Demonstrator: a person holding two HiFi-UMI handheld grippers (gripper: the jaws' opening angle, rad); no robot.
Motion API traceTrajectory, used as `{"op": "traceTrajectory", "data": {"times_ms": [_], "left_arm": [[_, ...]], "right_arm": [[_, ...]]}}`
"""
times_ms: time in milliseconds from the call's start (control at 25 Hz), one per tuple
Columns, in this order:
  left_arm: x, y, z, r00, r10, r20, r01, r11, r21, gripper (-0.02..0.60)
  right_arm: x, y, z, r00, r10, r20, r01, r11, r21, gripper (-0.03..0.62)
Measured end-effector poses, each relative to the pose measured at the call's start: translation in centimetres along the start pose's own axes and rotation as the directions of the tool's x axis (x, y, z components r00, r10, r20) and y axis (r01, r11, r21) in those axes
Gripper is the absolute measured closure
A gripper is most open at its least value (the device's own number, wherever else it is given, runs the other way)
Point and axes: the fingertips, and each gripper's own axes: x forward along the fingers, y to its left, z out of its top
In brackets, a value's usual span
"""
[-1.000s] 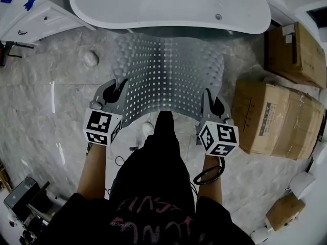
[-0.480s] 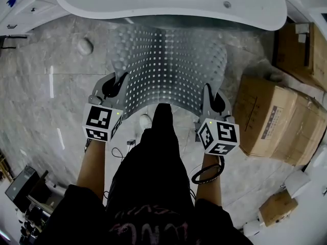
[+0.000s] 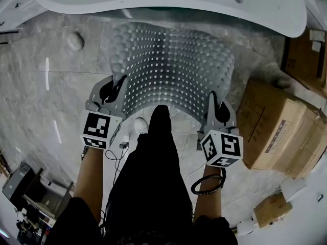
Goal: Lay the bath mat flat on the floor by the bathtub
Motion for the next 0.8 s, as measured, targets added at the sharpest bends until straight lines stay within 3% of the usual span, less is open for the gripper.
{"op": "traceTrajectory", "data": {"times_ms": [800], "left_arm": [[16.6,3.7,-15.5,0.999,-0.015,-0.037,0.016,1.0,0.014,0.565]], "right_arm": [[18.4,-0.8,-13.3,0.996,0.062,-0.063,-0.068,0.992,-0.108,0.551]]}}
